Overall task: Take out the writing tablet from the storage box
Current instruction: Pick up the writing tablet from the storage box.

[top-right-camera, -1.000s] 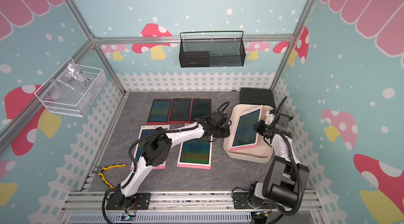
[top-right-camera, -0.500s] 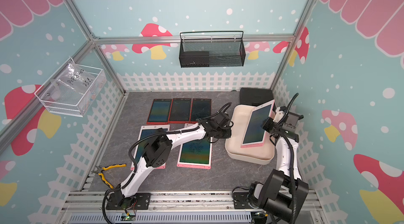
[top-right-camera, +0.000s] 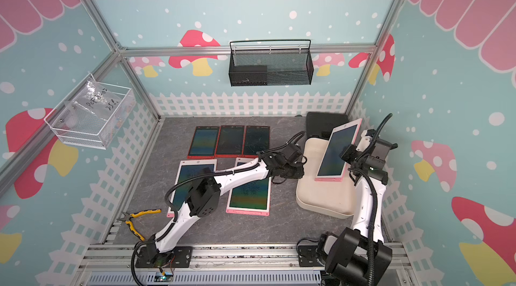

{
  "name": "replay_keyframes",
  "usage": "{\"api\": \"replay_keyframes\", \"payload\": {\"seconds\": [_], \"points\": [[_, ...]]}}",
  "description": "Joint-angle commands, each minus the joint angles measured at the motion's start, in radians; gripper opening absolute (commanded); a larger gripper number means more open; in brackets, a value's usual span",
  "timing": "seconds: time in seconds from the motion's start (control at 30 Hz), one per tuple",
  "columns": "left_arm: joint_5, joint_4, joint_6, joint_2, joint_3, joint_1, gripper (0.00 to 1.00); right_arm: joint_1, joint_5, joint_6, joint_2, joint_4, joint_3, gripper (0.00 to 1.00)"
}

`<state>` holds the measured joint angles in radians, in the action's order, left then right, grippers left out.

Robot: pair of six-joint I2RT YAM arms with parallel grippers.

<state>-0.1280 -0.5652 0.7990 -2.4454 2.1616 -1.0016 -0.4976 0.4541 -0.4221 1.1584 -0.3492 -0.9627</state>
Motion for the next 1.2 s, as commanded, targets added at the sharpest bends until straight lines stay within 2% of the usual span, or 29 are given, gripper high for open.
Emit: {"api": "replay_keyframes", "payload": {"seconds": [0.0,0.3,0.53,0.73,0.97,1.17], "points": [[-0.007,-0.035,0.022,-0.041,0.037,-0.013,0.25,-0.005,0.032,0.017,-0.008,0.035,-0.033,0.02],[0.016,-0.041,0.009,-0.006,0.024,-0.027,0.25,-0.006,0.101,0.000,-0.023,0.079,-0.010,0.02],[0.122,-0.042,-0.035,0.139,-0.117,-0.019,0.25,-0.006,0.170,-0.032,-0.032,0.114,-0.018,0.02],[0.162,-0.005,-0.059,0.243,-0.221,-0.017,0.25,-0.005,0.236,-0.063,-0.035,0.140,-0.032,0.02],[0.119,-0.027,-0.045,0.171,-0.165,-0.017,0.24,-0.006,0.227,-0.061,-0.058,0.123,-0.031,0.02],[0.149,-0.045,-0.044,0.155,-0.169,-0.017,0.20,-0.005,0.221,-0.066,-0.078,0.113,-0.040,0.02]]}}
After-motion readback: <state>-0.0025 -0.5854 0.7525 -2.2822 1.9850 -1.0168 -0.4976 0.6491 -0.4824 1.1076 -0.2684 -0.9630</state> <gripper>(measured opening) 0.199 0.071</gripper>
